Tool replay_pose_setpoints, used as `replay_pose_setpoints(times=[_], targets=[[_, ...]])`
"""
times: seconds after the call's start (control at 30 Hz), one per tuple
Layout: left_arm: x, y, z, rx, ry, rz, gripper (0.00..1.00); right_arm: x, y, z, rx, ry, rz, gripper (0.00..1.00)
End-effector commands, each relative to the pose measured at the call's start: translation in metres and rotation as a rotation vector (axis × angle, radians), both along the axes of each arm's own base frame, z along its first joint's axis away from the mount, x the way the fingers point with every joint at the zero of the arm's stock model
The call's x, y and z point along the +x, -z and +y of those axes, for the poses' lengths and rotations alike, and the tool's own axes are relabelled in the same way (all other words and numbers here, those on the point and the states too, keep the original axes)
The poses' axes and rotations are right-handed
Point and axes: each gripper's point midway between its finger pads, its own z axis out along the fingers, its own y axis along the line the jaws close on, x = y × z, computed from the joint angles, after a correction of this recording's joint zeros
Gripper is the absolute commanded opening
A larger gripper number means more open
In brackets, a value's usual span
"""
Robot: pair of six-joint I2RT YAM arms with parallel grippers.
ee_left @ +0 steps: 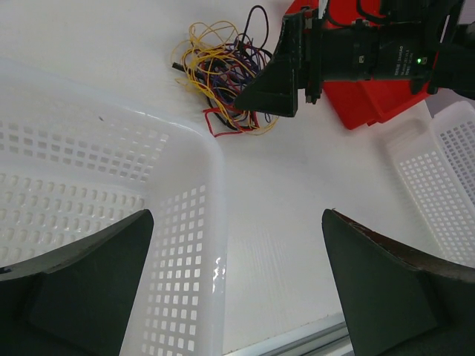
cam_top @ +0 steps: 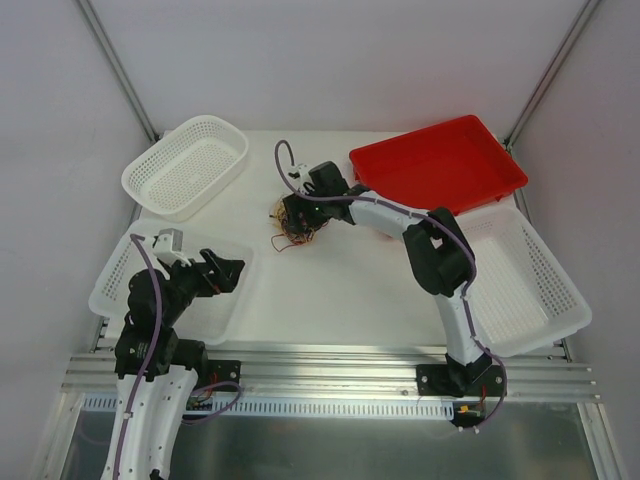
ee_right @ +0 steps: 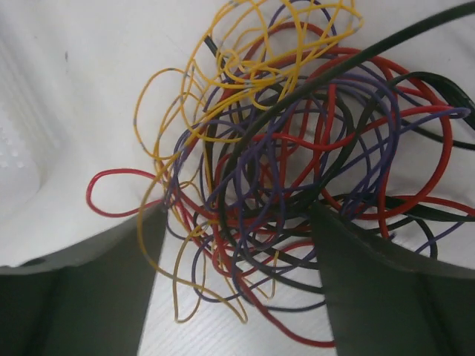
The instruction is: Untangle the cables
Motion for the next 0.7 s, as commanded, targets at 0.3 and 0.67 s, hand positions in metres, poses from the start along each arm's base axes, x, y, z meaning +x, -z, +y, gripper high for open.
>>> replay_pose_setpoints(times=[0.3,0.67], targets=[[0.001,0.002,-0.015,-0.007,0.104,0.001,0.99,-0.023,-0.006,-0.045,0.006,0.147,-0.04,0.05],[0.001,-0.003,-0.044,-0.053,0.276,0.065,0.96,-0.095,-0.028,-0.096,0.095,0.313,0.112,0.01]])
